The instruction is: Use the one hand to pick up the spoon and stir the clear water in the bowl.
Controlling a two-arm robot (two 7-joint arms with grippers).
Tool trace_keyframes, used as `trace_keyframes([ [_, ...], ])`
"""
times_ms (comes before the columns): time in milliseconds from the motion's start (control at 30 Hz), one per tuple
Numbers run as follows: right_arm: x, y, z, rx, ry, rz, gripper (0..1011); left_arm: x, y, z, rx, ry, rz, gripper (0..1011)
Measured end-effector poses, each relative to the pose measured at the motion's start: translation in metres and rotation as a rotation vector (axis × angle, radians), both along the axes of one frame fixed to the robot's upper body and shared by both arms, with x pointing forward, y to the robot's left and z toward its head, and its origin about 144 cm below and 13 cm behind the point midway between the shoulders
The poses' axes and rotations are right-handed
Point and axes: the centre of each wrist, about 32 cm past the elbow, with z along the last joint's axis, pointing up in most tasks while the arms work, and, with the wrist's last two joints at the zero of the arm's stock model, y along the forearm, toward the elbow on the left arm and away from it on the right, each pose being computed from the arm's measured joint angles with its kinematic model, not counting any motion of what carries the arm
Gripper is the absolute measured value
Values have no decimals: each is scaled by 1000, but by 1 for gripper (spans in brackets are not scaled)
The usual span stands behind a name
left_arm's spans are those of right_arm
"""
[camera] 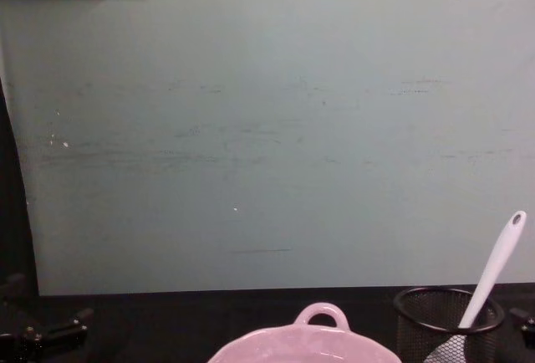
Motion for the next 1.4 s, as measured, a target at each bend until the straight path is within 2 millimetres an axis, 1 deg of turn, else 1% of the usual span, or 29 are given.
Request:
trace_keyframes([
  [167,-1,-2,1,4,-11,-7,1003,0,0,0,0,0,0,1011],
  [300,-5,-5,2,83,-27,-24,1003,0,0,0,0,0,0,1011],
  [400,-9,-8,3,184,-19,-28,1003,0,0,0,0,0,0,1011],
  [533,-14,-14,6,382,26,-11,1003,0,0,0,0,0,0,1011],
  [567,-14,-14,6,382,26,-11,1003,0,0,0,0,0,0,1011],
  [633,-15,-16,8,490,64,3,1003,0,0,0,0,0,0,1011],
  [700,-15,-17,8,559,93,16,1003,0,0,0,0,0,0,1011],
  [733,-15,-17,8,559,93,16,1003,0,0,0,0,0,0,1011],
  [933,-10,-13,7,712,148,55,1003,0,0,0,0,0,0,1011],
  [1133,-2,-6,6,781,165,79,1003,0,0,0,0,0,0,1011],
  [1400,13,3,3,883,164,94,1003,0,0,0,0,0,0,1011],
])
